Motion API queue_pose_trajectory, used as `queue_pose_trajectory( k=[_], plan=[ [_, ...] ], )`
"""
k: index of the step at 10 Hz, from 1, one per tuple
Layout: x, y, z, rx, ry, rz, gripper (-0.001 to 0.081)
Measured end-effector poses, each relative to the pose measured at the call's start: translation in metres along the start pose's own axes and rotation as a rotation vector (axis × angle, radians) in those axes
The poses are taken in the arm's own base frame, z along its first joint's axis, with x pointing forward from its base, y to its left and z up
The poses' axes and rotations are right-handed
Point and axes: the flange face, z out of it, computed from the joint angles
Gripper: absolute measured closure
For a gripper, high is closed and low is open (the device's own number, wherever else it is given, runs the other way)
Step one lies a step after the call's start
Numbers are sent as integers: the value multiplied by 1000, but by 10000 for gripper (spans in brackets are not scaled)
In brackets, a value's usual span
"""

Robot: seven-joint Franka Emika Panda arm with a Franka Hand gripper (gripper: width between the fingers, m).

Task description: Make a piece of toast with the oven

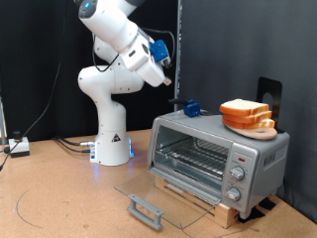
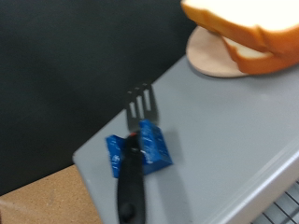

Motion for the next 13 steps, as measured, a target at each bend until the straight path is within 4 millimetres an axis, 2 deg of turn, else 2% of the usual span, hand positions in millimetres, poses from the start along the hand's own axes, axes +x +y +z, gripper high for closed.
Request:
queue_pose_trajectory(
  k=[2,3,4,6,8,9,12,13],
  plan=[
    [-12,-23,-10,-12,19,-24,-3],
    [-20,-29,-10,-16,26,-21,-3],
    [-20,-28,-9,-15,24,-21,-3],
    [-21,-36,-3,-23,17,-183,-3],
    [-34,-53,11,-56,-8,-382,-3],
    [-42,-60,20,-82,-29,-418,-3],
    [-53,-69,67,-197,-73,-401,-3],
    [-54,-68,74,-211,-79,-382,-3]
  ],
)
